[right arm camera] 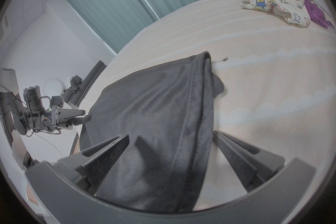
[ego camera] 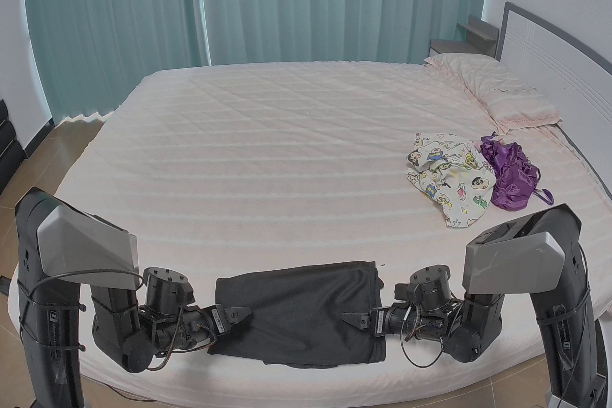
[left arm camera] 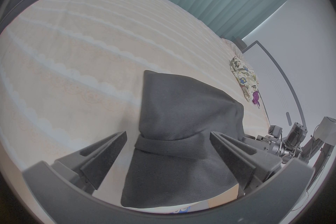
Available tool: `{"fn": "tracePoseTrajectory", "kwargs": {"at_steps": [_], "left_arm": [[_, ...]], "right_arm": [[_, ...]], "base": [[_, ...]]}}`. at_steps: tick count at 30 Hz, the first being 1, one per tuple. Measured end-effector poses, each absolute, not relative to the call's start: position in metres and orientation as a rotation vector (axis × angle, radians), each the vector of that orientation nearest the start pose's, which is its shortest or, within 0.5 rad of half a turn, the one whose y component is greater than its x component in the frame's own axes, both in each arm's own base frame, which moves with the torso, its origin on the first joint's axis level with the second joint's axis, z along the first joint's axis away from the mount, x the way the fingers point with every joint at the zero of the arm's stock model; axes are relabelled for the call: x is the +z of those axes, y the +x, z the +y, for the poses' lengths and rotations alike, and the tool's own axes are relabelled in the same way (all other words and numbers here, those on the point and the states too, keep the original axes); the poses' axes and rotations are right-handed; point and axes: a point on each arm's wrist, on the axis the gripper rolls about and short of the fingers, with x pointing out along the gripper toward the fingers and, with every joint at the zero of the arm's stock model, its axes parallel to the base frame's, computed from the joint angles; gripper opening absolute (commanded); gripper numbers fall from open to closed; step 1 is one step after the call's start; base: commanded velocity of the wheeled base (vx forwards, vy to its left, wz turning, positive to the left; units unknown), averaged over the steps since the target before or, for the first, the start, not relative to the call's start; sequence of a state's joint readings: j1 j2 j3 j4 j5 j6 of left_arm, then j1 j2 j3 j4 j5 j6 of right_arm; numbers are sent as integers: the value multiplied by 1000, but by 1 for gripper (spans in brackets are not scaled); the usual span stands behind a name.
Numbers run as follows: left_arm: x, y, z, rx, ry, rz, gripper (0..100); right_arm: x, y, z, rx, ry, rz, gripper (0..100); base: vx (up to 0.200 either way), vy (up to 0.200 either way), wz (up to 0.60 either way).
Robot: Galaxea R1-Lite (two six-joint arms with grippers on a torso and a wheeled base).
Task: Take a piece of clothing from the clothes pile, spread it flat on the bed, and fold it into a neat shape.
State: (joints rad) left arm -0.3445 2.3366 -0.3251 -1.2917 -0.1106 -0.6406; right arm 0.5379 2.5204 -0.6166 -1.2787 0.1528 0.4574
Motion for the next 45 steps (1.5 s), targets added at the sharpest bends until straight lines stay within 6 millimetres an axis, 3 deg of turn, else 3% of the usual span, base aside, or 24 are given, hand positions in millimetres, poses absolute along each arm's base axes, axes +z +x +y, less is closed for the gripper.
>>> {"fn": "tracePoseTrajectory", "kwargs": {"at_steps": [12,22,23,24,25,37,45], "left_arm": [[-44,267,-115,-251,-503,821,100],[-44,270,-119,-263,-511,814,100],[-44,270,-119,-263,-512,813,0],[-44,270,-119,-263,-512,813,0],[-44,271,-119,-263,-513,812,0],[-46,270,-118,-249,-519,819,0],[-40,269,-118,-209,-620,817,0]], "right_arm": [[-78,291,194,556,293,748,100],[-78,291,201,574,294,740,100],[-78,291,201,576,295,740,100],[-78,291,201,578,295,740,100],[-78,291,202,581,296,741,0],[-74,290,205,606,315,706,0],[-69,287,199,591,338,711,0]], "base": [[0,0,0],[0,0,0],[0,0,0],[0,0,0],[0,0,0],[0,0,0],[0,-75,0]]}}
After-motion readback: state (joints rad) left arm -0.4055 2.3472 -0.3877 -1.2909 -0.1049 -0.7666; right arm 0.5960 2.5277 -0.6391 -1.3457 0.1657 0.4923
